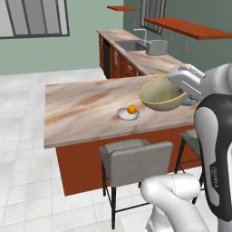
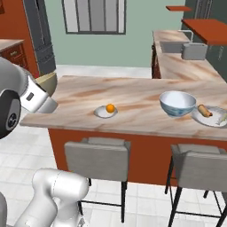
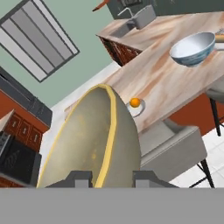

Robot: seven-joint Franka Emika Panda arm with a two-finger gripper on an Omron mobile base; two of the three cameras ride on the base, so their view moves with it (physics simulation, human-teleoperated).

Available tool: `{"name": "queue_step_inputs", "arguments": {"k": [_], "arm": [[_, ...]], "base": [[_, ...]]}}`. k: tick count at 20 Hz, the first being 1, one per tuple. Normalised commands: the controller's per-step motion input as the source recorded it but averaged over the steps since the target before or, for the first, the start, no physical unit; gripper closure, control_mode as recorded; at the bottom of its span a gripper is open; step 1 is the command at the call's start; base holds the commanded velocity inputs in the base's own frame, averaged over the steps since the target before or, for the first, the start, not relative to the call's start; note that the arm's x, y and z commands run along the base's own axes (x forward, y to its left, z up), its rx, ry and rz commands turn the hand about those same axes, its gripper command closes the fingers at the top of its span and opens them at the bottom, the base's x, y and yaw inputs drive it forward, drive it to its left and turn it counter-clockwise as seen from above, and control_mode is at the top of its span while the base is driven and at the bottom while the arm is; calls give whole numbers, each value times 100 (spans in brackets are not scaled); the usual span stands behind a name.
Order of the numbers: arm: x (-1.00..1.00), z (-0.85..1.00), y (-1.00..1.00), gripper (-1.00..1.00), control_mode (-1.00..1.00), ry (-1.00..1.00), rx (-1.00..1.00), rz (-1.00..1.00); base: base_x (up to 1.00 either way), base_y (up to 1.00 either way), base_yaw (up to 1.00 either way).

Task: Take the smaller bowl and place it next to the appetizer plate on the dining counter , and place the larger bowl next to the plate with cooked food.

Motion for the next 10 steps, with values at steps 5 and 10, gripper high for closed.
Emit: {"name": "queue_step_inputs", "arguments": {"k": [5,10], "arm": [[0,0,0,100,100,0,0,0],[0,0,0,100,100,0,0,0]], "base": [[44,-61,-1],[68,-38,0]]}}
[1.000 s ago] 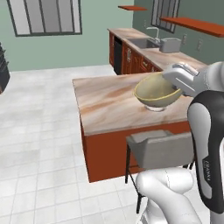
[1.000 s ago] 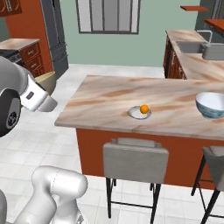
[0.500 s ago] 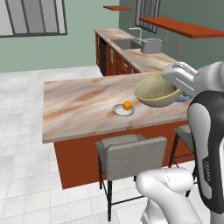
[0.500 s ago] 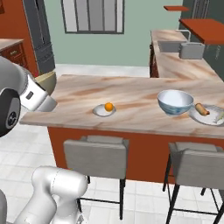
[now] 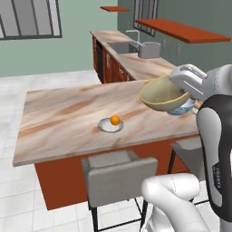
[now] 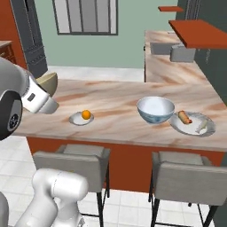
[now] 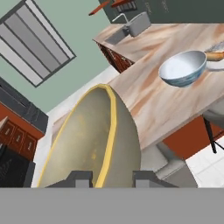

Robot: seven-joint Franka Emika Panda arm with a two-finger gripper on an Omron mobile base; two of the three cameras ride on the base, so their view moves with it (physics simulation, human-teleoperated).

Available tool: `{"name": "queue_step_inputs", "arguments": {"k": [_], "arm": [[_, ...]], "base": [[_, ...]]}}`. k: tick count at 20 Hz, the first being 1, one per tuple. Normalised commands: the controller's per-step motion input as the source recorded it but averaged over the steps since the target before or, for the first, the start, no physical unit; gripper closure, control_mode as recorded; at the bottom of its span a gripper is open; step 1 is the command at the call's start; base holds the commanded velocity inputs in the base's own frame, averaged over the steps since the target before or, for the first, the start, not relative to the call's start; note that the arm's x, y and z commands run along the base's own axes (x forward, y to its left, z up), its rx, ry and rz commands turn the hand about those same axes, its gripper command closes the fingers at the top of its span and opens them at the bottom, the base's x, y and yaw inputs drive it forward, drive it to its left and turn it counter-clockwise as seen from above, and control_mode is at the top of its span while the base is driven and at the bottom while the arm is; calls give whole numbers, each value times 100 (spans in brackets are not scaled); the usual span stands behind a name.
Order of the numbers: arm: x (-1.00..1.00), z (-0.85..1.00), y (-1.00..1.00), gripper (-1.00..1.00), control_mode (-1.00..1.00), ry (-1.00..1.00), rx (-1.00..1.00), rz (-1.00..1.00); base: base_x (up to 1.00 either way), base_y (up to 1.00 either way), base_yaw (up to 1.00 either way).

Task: Take the smaller bowl and place it next to the appetizer plate on the dining counter , and place the larger bowl next to the plate with cooked food.

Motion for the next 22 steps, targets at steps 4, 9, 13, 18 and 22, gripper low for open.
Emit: {"name": "queue_step_inputs", "arguments": {"k": [4,9,13,18,22], "arm": [[0,0,0,100,100,0,0,0],[0,0,0,100,100,0,0,0],[0,0,0,100,100,0,0,0],[6,-3,0,100,-100,0,0,0],[31,-36,-13,100,-100,-3,0,-8]], "base": [[92,-8,1],[100,0,11],[89,-8,18],[38,-1,5],[0,0,0]]}}
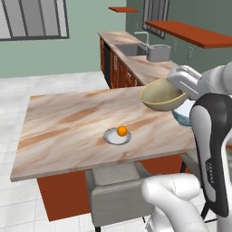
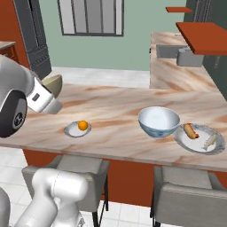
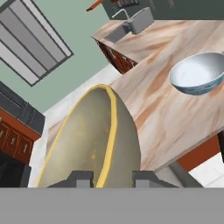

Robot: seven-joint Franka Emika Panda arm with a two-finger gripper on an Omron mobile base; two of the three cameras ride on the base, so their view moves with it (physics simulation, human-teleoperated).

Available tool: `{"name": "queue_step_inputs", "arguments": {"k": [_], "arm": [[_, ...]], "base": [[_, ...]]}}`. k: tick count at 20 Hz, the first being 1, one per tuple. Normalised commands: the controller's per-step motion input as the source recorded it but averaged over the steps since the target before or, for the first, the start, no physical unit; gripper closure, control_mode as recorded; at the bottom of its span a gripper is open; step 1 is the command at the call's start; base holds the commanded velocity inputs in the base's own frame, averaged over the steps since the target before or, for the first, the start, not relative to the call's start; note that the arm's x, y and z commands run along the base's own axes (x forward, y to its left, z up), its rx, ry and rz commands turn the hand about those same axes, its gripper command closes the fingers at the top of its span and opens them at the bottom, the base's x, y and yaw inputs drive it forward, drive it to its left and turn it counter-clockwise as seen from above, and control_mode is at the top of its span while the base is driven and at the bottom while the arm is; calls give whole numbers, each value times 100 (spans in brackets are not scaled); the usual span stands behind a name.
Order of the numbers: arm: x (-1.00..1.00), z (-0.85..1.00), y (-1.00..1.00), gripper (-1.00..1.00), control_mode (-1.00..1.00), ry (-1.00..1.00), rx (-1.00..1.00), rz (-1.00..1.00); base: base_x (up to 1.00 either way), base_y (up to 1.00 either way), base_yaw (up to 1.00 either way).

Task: Take the smaller bowl and place it next to the appetizer plate on the dining counter , and place the larger bowl next to the plate with cooked food.

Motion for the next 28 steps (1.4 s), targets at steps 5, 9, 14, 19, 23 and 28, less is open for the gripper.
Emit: {"name": "queue_step_inputs", "arguments": {"k": [5,9,14,19,23,28], "arm": [[22,-31,-24,100,-100,-5,0,-9],[17,-26,-24,100,-100,-9,3,-7],[1,0,-44,100,-100,3,33,0],[13,0,-39,100,-100,19,33,-1],[39,0,-12,100,-100,28,15,-6],[47,-25,0,100,-100,7,1,-6]], "base": [[0,0,0],[0,0,0],[0,0,0],[0,0,0],[0,0,0],[0,0,0]]}}
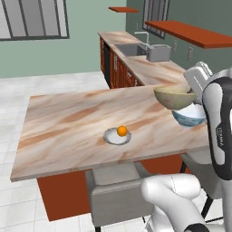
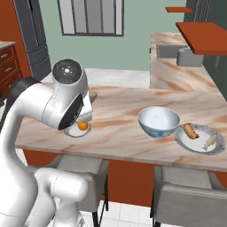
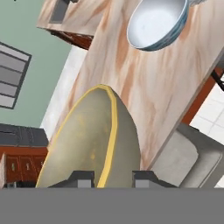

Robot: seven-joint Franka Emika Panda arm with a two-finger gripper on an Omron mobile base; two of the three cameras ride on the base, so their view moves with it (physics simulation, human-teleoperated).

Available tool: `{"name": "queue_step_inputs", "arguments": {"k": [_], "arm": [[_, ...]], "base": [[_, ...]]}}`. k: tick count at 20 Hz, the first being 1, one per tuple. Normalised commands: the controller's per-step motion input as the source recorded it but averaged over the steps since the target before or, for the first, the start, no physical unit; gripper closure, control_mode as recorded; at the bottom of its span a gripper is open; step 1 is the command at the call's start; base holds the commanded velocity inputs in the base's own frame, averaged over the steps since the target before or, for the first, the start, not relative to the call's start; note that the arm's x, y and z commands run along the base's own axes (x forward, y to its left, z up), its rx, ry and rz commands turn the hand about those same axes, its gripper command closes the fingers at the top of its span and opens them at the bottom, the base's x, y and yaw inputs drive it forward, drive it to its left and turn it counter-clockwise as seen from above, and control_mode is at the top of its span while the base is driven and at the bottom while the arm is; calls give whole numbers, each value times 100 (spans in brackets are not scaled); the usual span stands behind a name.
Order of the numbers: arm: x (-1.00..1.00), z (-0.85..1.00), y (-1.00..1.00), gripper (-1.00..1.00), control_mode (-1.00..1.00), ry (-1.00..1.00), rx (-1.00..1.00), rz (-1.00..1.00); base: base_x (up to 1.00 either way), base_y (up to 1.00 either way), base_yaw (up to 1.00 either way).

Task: Take the smaller bowl and place it next to the appetizer plate on the dining counter , and place the larger bowl next to the plate with cooked food.

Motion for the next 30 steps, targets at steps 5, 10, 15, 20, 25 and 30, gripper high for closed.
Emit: {"name": "queue_step_inputs", "arguments": {"k": [5,10,15,20,25,30], "arm": [[36,-51,0,100,-100,-3,-6,-4],[23,-46,0,100,-100,-12,-16,-3],[21,-17,0,100,-100,-2,-7,-1],[22,-5,0,100,-100,0,0,0],[19,-13,0,100,-100,0,0,0],[1,-24,0,100,-100,7,0,0]], "base": [[0,0,0],[0,0,0],[0,0,0],[0,0,0],[0,0,0],[0,0,0]]}}
